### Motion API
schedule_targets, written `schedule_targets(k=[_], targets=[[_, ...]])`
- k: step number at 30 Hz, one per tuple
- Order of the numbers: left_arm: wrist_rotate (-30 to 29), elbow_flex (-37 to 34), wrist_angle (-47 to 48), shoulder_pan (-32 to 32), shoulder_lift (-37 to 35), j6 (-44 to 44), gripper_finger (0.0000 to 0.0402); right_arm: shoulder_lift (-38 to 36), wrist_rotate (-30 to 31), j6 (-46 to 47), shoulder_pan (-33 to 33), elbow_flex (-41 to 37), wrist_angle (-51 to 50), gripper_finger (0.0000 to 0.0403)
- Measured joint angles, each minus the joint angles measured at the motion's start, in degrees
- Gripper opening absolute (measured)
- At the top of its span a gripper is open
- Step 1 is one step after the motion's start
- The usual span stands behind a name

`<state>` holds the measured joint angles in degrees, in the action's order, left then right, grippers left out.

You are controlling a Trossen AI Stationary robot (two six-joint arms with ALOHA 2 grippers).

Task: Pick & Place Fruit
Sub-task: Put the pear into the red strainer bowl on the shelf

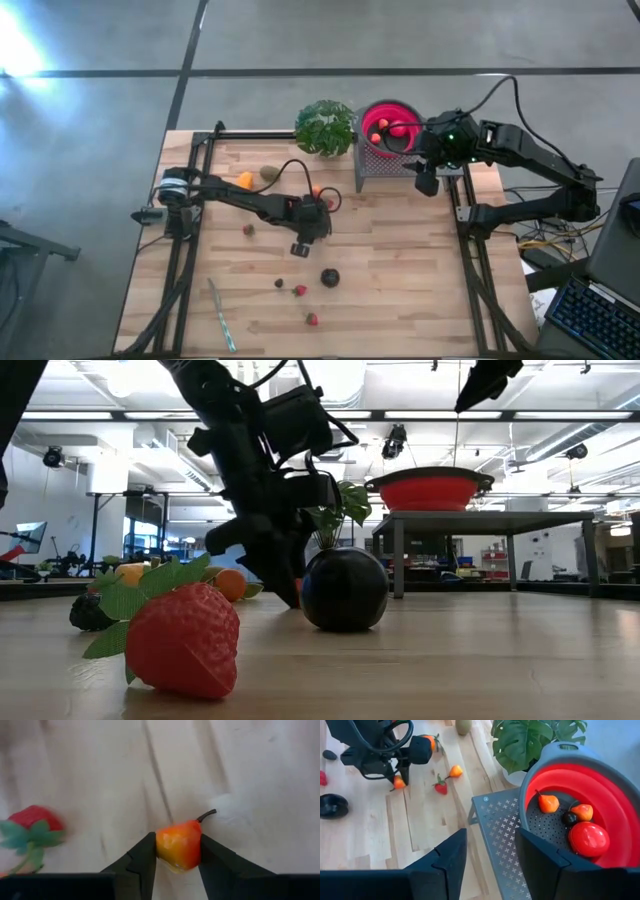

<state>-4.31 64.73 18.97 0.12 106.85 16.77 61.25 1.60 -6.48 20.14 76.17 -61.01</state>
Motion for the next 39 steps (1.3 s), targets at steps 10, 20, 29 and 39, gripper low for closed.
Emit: schedule_targets(k=[10,20,29,39], targets=[[-10.7,0.1,-0.6,0.7,-2.3,-5.4,0.0126,0.0,-5.7,1.6,-0.2,-2.8,1.0,0.0137],[-23.7,-0.3,-17.2,4.3,-3.2,-6.1,0.0125,0.0,-11.3,3.1,-3.6,-11.1,10.2,0.0126],[-43.3,-0.3,-39.8,10.5,-3.3,4.1,0.0124,0.0,-11.3,5.7,-8.8,-16.5,19.0,0.0158],[-48.8,-0.3,-52.8,11.7,-3.3,7.5,0.0124,0.0,-10.5,7.6,-14.3,-19.7,30.8,0.0159]])
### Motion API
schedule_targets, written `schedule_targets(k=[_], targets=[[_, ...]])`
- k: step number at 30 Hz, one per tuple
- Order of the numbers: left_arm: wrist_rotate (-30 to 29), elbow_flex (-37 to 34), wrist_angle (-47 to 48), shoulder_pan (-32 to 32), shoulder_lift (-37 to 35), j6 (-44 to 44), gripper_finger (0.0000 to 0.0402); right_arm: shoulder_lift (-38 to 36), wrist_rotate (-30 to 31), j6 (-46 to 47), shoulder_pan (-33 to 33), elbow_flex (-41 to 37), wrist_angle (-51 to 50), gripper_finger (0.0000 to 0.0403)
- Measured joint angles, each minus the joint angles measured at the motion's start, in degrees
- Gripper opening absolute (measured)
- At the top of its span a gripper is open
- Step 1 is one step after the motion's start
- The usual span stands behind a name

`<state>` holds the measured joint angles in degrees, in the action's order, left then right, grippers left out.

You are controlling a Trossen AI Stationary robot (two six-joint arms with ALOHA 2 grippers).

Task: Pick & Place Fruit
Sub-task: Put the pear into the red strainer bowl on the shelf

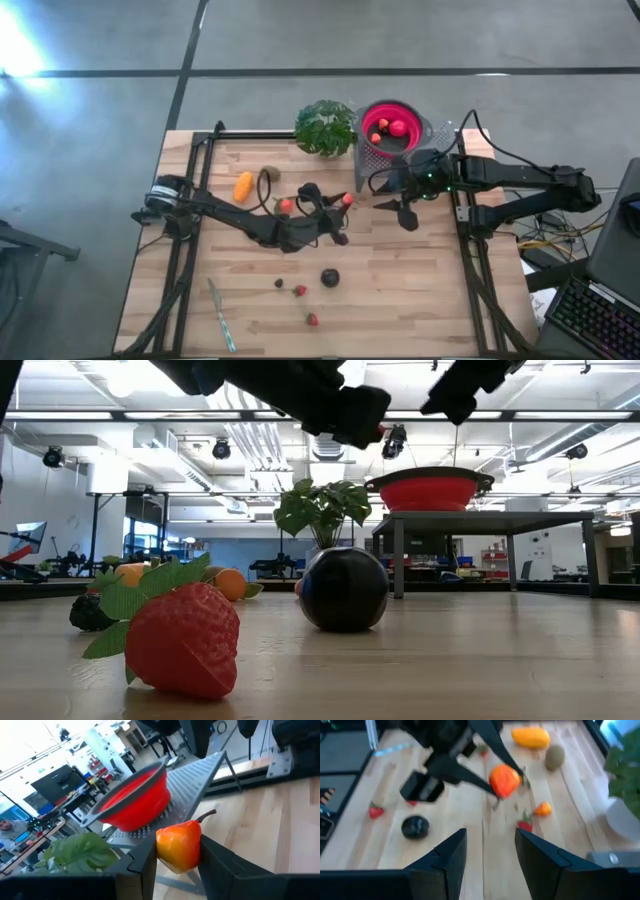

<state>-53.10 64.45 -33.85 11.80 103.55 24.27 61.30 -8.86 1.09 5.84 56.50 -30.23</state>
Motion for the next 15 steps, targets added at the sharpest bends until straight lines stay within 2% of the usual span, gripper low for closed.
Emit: schedule_targets(k=[4,9,15], targets=[[1.3,0.0,-3.0,-0.2,0.0,-0.1,0.0124,0.0,0.1,0.0,-0.8,-0.5,3.3,0.0148],[4.2,0.0,-6.6,-0.2,0.0,0.1,0.0124,0.0,3.8,0.1,-0.8,-0.5,3.7,0.0141],[6.8,0.1,-10.0,-1.2,0.2,1.4,0.0124,0.0,4.1,0.7,-1.0,-0.5,4.1,0.0156]])
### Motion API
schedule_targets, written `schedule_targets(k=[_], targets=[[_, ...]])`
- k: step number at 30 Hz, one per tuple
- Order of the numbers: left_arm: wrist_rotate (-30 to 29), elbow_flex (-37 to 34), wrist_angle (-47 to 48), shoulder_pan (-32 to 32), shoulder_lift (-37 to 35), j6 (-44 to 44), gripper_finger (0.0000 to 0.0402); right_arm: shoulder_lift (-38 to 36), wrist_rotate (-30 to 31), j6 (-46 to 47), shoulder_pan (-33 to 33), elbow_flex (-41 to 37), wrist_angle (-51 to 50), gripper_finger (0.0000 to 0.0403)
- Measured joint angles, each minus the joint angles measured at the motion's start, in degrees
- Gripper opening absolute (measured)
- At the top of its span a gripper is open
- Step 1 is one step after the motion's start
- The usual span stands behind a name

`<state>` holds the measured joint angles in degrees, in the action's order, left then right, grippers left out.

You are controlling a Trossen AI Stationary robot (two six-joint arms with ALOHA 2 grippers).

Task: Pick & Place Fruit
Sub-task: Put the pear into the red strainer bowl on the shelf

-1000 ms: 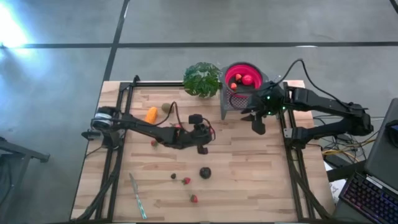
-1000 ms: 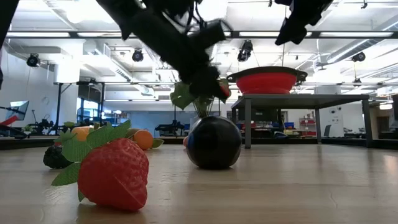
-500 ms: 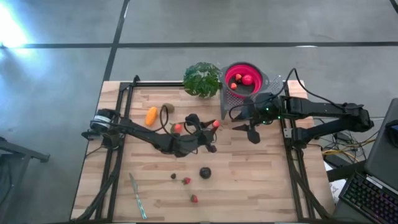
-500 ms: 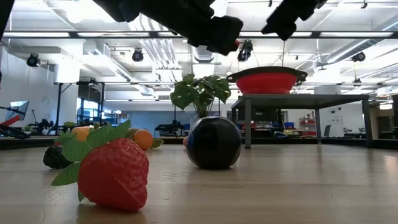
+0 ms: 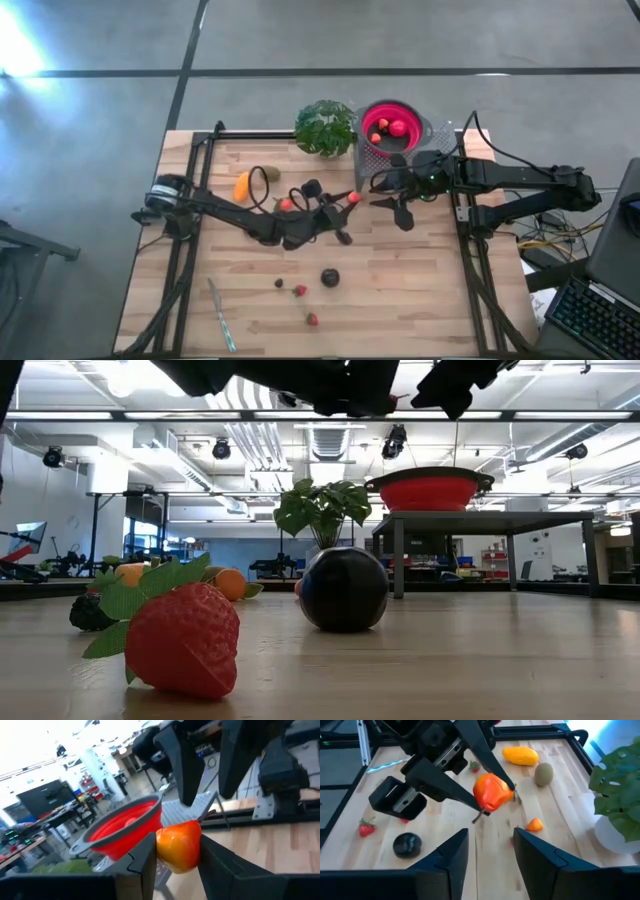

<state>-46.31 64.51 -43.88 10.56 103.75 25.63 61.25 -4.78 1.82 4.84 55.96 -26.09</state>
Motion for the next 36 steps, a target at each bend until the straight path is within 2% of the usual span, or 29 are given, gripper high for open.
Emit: schedule_targets(k=[9,14,21,28,36], targets=[[0.6,2.6,-2.1,-1.5,3.7,3.7,0.0124,0.0,0.5,0.6,0.0,-0.3,1.0,0.0173],[-0.1,4.1,-4.1,-1.9,3.8,7.6,0.0124,0.0,3.5,-0.1,0.0,-0.6,1.0,0.0161],[-0.1,4.9,-4.1,-2.0,3.8,9.1,0.0124,0.1,3.7,-1.1,0.0,-0.3,1.5,0.0142],[-0.1,4.9,-4.1,-2.0,3.8,9.5,0.0124,0.1,3.8,-1.6,0.0,-0.3,1.5,0.0108],[-0.1,4.9,-4.2,-2.0,3.8,9.5,0.0124,0.1,4.1,-2.0,0.0,-0.3,1.5,0.0047]])
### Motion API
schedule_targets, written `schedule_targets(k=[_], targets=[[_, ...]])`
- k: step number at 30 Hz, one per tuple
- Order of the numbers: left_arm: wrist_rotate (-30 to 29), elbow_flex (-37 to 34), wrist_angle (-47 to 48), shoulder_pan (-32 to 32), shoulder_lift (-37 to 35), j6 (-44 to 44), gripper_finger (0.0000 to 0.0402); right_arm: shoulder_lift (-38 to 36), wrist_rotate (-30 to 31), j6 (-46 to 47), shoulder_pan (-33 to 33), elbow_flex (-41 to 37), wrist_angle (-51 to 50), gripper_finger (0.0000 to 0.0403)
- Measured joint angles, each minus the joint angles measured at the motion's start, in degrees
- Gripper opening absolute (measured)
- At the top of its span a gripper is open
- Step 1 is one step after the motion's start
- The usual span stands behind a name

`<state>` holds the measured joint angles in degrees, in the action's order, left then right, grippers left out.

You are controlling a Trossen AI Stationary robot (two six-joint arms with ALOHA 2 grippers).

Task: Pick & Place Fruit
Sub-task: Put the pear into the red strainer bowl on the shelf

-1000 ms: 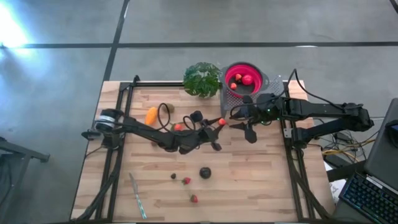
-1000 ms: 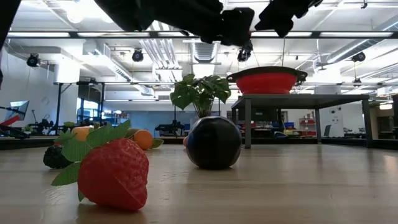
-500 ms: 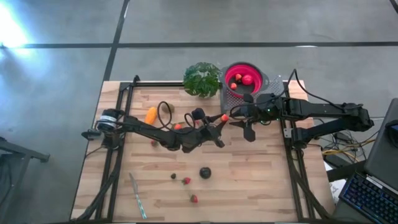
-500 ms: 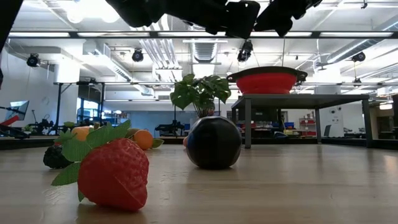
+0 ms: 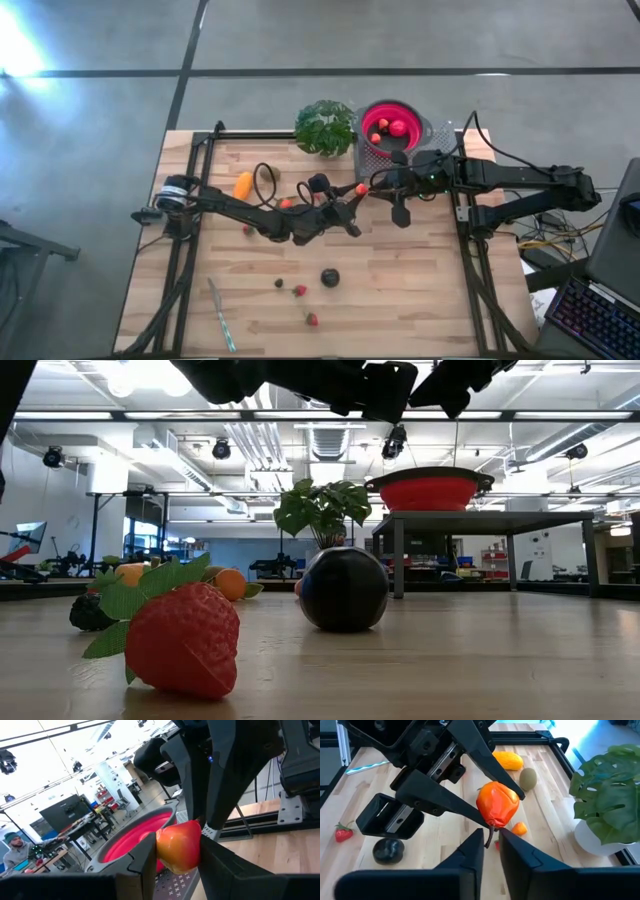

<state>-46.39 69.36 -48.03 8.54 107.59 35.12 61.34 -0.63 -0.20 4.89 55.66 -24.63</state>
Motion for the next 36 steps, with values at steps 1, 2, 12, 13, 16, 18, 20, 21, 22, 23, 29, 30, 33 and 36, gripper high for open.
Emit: schedule_targets(k=[1,2,12,13,16,18,20,21,22,23,29,30,33,36], targets=[[0.0,0.0,0.0,0.0,0.0,0.0,0.0124,0.0,0.5,0.0,0.0,0.0,0.0,0.0038],[0.0,0.0,0.0,0.0,0.0,0.0,0.0124,0.0,0.7,0.0,0.0,0.0,0.0,0.0030],[1.0,0.0,0.1,-0.1,0.0,0.0,0.0134,0.0,1.1,0.0,0.0,0.0,-0.3,0.0009],[1.1,0.0,0.1,-0.1,0.0,-0.1,0.0139,0.0,1.1,0.0,0.0,0.0,-0.4,0.0009],[1.4,0.0,0.1,-0.1,0.0,-1.2,0.0160,0.0,1.2,0.0,0.0,0.0,-0.5,0.0009],[1.5,0.0,0.2,-0.1,0.0,-1.2,0.0180,-0.1,1.5,0.0,0.0,0.0,-0.5,0.0009],[1.4,0.0,1.0,-0.1,0.0,-1.4,0.0207,-0.6,1.6,-0.2,0.1,0.0,-0.7,0.0009],[0.9,0.0,1.4,-0.1,0.0,-1.6,0.0223,-1.0,2.1,-0.3,0.0,0.0,-1.0,0.0008],[0.2,0.0,2.1,-0.1,0.0,-1.8,0.0238,-1.5,2.6,-0.6,0.0,0.1,-1.6,0.0008],[-0.8,0.0,2.8,-0.1,0.0,-1.7,0.0253,-1.9,3.0,-0.8,0.1,0.5,-2.8,0.0008],[-7.4,-0.1,5.9,-0.1,0.0,-1.2,0.0303,-2.8,12.6,-1.5,2.7,8.4,-15.4,0.0008],[-7.5,-0.1,6.6,-0.1,-0.1,-2.0,0.0304,-2.3,13.9,-1.6,3.6,10.3,-17.8,0.0008],[-7.3,-0.1,9.8,-0.1,-0.1,-6.7,0.0304,-0.5,14.3,-2.8,8.3,15.7,-24.0,0.0008],[-7.1,-0.1,12.3,0.1,-0.1,-11.3,0.0303,2.1,14.0,-2.5,14.6,21.0,-29.4,0.0008]])
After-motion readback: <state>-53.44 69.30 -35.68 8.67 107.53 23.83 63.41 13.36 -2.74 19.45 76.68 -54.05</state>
